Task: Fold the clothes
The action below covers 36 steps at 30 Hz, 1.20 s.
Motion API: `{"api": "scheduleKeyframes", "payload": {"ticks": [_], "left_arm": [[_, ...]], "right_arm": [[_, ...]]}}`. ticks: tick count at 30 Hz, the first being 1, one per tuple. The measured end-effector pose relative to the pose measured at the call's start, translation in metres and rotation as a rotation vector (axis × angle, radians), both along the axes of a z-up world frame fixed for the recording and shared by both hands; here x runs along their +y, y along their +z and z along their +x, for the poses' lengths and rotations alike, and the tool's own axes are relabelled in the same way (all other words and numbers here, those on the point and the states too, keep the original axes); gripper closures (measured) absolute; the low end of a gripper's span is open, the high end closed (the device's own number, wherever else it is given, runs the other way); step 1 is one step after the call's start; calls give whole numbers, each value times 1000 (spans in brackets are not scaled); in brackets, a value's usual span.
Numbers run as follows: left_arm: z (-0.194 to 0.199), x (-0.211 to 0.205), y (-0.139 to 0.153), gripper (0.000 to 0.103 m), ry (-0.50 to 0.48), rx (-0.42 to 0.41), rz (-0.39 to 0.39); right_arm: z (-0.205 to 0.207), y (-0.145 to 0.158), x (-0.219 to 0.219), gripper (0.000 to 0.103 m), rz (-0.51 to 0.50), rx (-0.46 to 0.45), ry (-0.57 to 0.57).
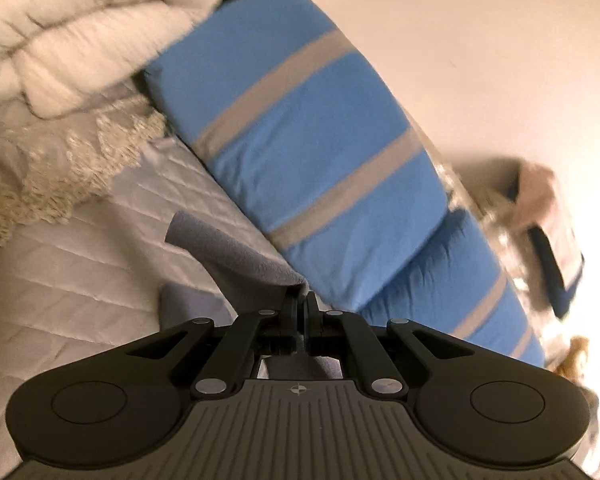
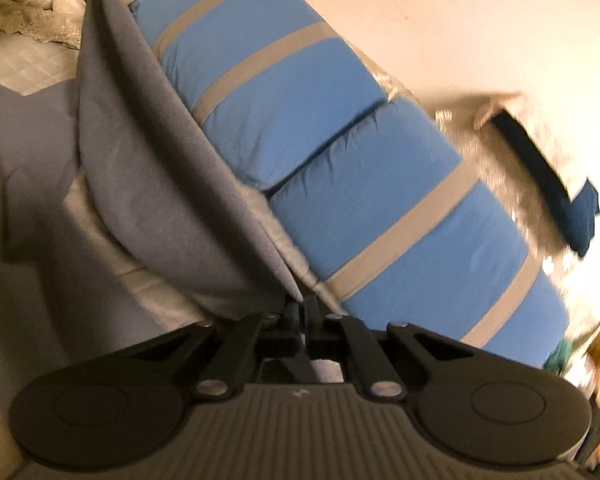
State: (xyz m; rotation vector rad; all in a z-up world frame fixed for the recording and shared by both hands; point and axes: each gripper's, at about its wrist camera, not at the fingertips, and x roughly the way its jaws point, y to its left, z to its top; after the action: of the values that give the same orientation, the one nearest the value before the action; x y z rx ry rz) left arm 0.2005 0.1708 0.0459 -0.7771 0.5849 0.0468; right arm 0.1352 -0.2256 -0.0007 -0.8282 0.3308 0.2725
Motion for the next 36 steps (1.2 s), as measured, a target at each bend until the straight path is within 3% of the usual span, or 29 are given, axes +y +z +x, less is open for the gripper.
{"api": "scheduleKeyframes", "payload": {"ticks": [5,12,21,22,23,25,26,28,32,36], "left_arm": [[27,3,7,101,71,40,27],[67,8,16,101,166,100,69],[182,14,-36,100,113,285,171],[189,14,-39,99,99,293,174],[186,15,-39,98,96,291,175],[181,18,-37,95,90,287,176],[178,19,-36,92,86,285,177],[172,22,-35,75,80,281,178],[161,27,-32,59,67,273,180],[150,32,-29,57,54,265,182]], "right_arm": [[49,9,9,100,-49,26,37],[129,-15,34,100,-112,104,48],[194,-57,45,99,-120,193,-20],[196,-62,45,81,-128,197,-34],[199,-66,46,76,-136,201,-48],[202,-69,42,57,-130,199,-99],[203,-67,37,53,-108,203,-118],[199,-60,28,38,-50,206,-147],[173,-40,11,24,61,235,-146],[139,-25,2,15,135,263,-109]]}}
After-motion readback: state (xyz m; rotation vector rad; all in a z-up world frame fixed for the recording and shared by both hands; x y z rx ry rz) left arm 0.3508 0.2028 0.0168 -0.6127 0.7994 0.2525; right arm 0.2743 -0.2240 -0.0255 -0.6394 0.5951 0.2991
